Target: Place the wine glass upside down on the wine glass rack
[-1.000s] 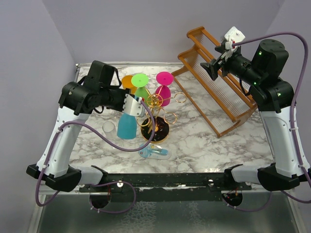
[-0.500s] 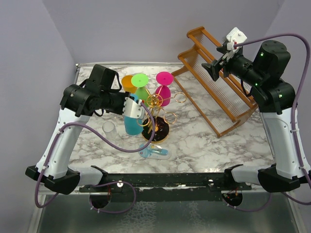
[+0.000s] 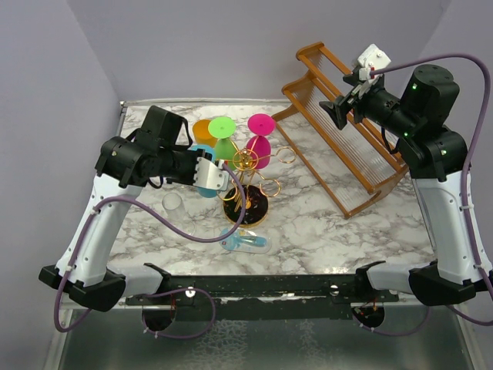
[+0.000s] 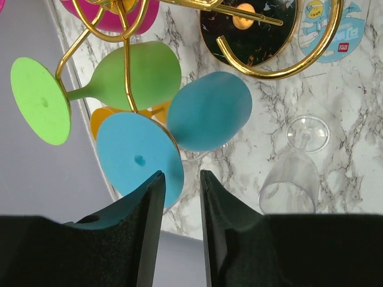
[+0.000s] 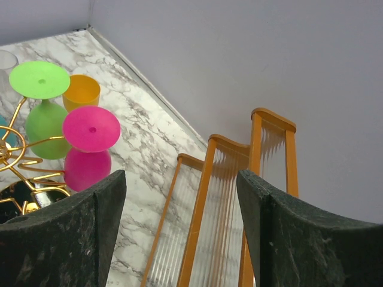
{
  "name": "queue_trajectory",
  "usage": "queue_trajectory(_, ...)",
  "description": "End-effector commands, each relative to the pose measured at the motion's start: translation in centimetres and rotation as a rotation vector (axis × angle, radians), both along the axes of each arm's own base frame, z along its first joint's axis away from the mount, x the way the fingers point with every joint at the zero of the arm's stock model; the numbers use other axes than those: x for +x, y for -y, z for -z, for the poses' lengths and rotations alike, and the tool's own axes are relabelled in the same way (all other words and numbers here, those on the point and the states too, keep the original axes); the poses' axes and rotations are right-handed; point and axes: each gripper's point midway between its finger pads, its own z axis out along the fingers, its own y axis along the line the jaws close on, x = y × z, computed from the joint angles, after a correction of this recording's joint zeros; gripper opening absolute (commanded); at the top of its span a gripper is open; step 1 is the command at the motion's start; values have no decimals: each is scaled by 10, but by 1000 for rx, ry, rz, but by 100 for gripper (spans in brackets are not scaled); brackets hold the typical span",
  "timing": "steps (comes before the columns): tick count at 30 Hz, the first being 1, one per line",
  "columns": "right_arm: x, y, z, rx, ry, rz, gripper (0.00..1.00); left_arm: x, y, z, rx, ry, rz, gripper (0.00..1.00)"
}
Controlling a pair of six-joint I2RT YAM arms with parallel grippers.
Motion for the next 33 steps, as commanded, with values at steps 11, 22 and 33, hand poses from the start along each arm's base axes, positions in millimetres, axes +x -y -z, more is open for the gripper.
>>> queue_trajectory(11,10,14,0,-47,52,73,77,-8,4,-50,-196,43,-156,67)
queue_trajectory(22,30,21,26,-140,16,121,92,61,-45,-89,-481,156,-783,96)
queue_trajectory(33,39,10,46,-176,-47,63,97,142,-85,-100,-837,52,-1165,98)
